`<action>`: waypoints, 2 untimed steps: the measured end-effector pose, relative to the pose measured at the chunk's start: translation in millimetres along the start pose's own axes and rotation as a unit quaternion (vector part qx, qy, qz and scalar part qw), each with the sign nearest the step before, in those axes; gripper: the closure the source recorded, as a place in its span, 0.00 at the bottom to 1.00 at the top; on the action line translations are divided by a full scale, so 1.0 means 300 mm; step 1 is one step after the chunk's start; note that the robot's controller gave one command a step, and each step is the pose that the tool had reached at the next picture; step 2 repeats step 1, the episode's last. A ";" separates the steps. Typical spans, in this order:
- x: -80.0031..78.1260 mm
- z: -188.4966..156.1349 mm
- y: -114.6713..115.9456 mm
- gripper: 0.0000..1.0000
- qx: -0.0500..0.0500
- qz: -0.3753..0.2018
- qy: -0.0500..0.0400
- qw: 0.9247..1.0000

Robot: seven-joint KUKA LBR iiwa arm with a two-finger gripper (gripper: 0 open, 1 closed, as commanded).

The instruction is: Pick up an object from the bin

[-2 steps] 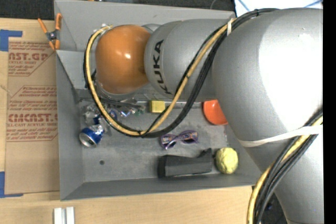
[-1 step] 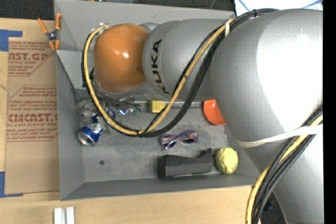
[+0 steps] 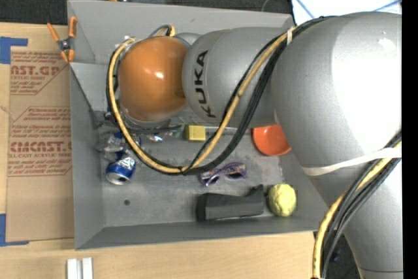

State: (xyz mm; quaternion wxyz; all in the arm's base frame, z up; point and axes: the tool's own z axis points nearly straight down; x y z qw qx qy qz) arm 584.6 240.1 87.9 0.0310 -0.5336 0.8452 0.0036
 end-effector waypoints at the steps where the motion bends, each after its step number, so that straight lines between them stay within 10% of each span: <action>1: -0.048 0.014 -0.014 1.00 0.006 -0.056 -0.005 0.998; 2: -0.048 0.014 -0.014 1.00 0.006 -0.056 -0.005 0.998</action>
Offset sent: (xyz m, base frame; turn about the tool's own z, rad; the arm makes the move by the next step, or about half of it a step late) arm 0.0061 -0.0142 0.0658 -0.1883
